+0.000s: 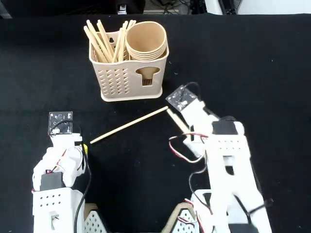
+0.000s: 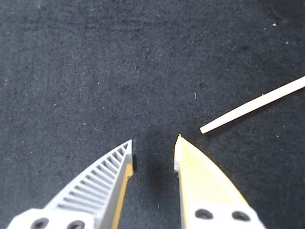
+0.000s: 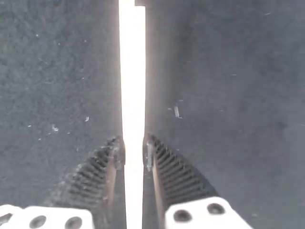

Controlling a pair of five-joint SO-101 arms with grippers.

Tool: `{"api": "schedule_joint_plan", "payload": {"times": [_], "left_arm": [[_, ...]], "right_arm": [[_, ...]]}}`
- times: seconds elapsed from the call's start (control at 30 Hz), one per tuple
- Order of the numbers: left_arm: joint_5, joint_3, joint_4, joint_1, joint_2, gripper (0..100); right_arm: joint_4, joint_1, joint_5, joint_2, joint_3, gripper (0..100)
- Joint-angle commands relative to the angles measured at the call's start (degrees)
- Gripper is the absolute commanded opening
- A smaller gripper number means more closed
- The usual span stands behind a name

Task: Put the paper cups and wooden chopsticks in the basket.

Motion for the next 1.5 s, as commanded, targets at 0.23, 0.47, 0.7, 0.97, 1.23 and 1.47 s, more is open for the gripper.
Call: {"api": "schedule_joint_plan", "payload": {"times": [0.23,0.47,0.7,0.97,1.23,1.47], "left_arm": [[0.2,-0.2,-1.1,0.2,-1.1,16],[0.2,-0.2,-1.1,0.2,-1.1,16],[0.2,-0.2,-1.1,0.2,-1.1,16],[0.2,-0.1,-1.1,0.2,-1.1,16],[0.2,-0.1,-1.1,0.2,-1.1,16],[0.2,0.0,-1.1,0.2,-1.1,16]], "right_arm": [[0.2,16.1,-2.9,-13.8,-0.8,1.1],[-0.2,17.5,-17.0,-26.4,-8.7,1.1],[-1.9,0.2,-34.9,-28.7,-27.5,1.1],[-28.1,-21.7,-43.4,-22.0,-30.4,1.1],[-55.1,-29.6,-43.1,-3.8,-31.5,1.2],[-61.2,-32.1,-43.1,10.1,-38.8,1.2]]}}
